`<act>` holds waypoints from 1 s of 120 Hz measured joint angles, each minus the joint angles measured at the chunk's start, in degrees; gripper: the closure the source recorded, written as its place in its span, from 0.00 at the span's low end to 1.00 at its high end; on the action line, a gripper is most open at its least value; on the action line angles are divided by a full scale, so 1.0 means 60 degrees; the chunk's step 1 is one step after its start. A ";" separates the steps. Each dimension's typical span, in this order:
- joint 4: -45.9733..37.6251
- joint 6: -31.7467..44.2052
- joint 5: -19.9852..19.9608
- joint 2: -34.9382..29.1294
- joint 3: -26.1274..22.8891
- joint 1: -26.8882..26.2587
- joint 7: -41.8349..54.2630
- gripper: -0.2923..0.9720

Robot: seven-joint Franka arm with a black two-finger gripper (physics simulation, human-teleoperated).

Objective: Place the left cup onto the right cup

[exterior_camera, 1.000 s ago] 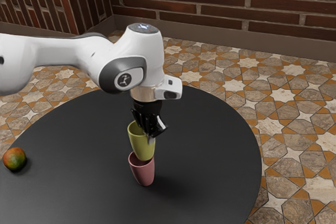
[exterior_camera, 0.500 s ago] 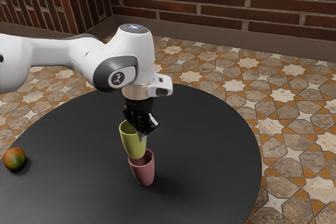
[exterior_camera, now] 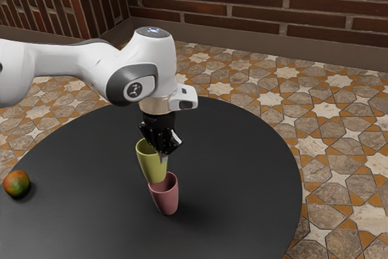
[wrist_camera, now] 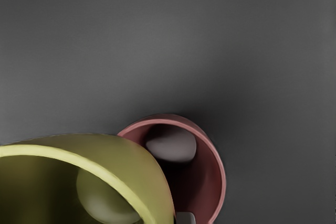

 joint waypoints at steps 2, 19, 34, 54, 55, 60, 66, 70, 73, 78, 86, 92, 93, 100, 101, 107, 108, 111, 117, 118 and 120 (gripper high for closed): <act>0.0000 0.0001 0.0001 -0.0001 -0.0008 -0.0013 -0.0008 0.85; 0.0000 -0.0003 0.0007 -0.0006 -0.0088 -0.0139 -0.0084 0.85; 0.0013 -0.0001 0.0014 0.0018 -0.0133 -0.0309 -0.0145 0.85; 0.0066 0.0038 0.0032 0.0316 -0.0078 -0.0638 -0.0219 0.85; 0.0067 0.0045 0.0032 0.0340 -0.0070 -0.0651 -0.0222 0.85; 0.0070 0.0074 0.0035 0.0454 -0.0039 -0.0676 -0.0238 0.85; 0.0072 0.0105 0.0046 0.0538 -0.0014 -0.0619 -0.0255 0.85; 0.0072 0.0128 0.0055 0.0580 -0.0005 -0.0548 -0.0265 0.85; 0.0073 0.0146 0.0060 0.0609 -0.0001 -0.0495 -0.0273 0.85; 0.0073 0.0172 0.0066 0.0654 0.0003 -0.0426 -0.0285 0.85; 0.0073 0.0196 0.0057 0.0710 0.0006 -0.0404 -0.0296 0.76; 0.0095 0.0184 0.0053 0.0723 0.0007 -0.0468 -0.0303 0.67; 0.0098 0.0182 0.0053 0.0721 0.0007 -0.0482 -0.0304 0.66; 0.0111 0.0163 0.0052 0.0686 0.0006 -0.0576 -0.0310 0.56; 0.0111 0.0159 0.0052 0.0677 0.0006 -0.0585 -0.0311 0.55; 0.0119 0.0125 0.0052 0.0589 0.0006 -0.0614 -0.0317 0.48; 0.0127 0.0115 0.0052 0.0570 0.0006 -0.0615 -0.0317 0.47; 0.0150 0.0076 0.0052 0.0491 0.0006 -0.0611 -0.0320 0.44; 0.0178 -0.0016 0.0052 0.0265 0.0004 -0.0583 -0.0324 0.40; 0.0182 -0.0033 0.0052 0.0218 0.0005 -0.0577 -0.0325 0.39; 0.0188 -0.0065 0.0052 0.0134 0.0005 -0.0565 -0.0326 0.38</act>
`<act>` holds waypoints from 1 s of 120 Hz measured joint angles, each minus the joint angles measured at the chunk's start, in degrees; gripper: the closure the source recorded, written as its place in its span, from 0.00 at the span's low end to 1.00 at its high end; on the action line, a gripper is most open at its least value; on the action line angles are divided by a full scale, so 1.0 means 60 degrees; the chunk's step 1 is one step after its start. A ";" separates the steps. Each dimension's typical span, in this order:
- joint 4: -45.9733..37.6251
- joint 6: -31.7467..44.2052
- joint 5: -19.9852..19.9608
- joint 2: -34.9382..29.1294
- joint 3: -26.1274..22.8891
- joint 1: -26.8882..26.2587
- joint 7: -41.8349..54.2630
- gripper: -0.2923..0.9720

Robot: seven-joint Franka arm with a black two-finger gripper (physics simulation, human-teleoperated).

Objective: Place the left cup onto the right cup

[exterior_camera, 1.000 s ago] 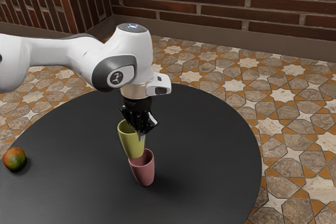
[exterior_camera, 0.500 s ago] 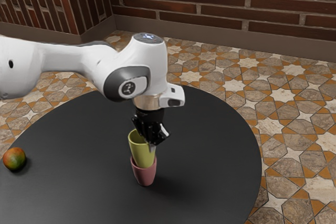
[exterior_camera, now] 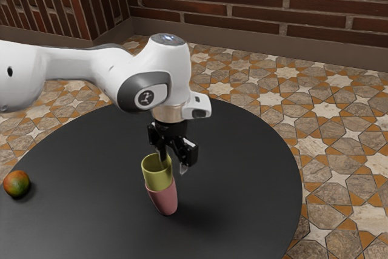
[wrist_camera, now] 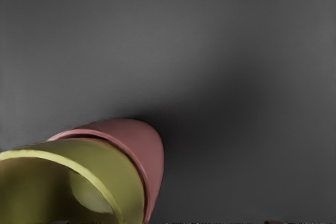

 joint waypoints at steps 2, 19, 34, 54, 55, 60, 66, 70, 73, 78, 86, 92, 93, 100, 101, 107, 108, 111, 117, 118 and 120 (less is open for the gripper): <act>0.0014 -0.0035 0.0000 -0.0086 0.0002 0.0011 -0.0001 0.37; 0.0728 -0.0548 -0.0001 -0.0425 0.0992 -0.0900 0.0035 0.30; 0.1591 -0.1159 -0.0008 -0.0387 0.2272 -0.2107 0.0192 0.27; 0.2822 -0.2116 -0.0012 -0.0182 0.3309 -0.2978 0.0545 0.25; 0.2869 -0.2164 -0.0012 -0.0179 0.3337 -0.2996 0.0562 0.25; 0.3187 -0.2410 -0.0010 -0.0162 0.3457 -0.3069 0.0649 0.25; 0.3487 -0.2687 -0.0006 -0.0162 0.3615 -0.3165 0.0752 0.24; 0.3583 -0.2845 -0.0005 -0.0162 0.3684 -0.3190 0.0821 0.24; 0.3624 -0.2948 -0.0004 -0.0164 0.3735 -0.3205 0.0881 0.24; 0.3661 -0.3104 -0.0007 -0.0171 0.3843 -0.3249 0.0977 0.24; 0.3684 -0.3315 -0.0008 -0.0175 0.3961 -0.3254 0.1119 0.24; 0.3690 -0.3442 -0.0007 -0.0176 0.4055 -0.3255 0.1217 0.24; 0.3690 -0.3462 -0.0007 -0.0176 0.4080 -0.3264 0.1232 0.24; 0.3692 -0.3573 -0.0004 -0.0176 0.4214 -0.3279 0.1335 0.23; 0.3693 -0.3586 -0.0004 -0.0176 0.4226 -0.3272 0.1349 0.23; 0.3693 -0.3654 0.0001 -0.0176 0.4318 -0.3255 0.1428 0.23; 0.3693 -0.3665 0.0004 -0.0176 0.4329 -0.3247 0.1441 0.23; 0.3693 -0.3692 0.0011 -0.0176 0.4359 -0.3220 0.1478 0.23; 0.3693 -0.3738 0.0023 -0.0176 0.4394 -0.3136 0.1548 0.23; 0.3693 -0.3744 0.0025 -0.0176 0.4398 -0.3120 0.1559 0.23; 0.3693 -0.3756 0.0027 -0.0176 0.4405 -0.3087 0.1581 0.23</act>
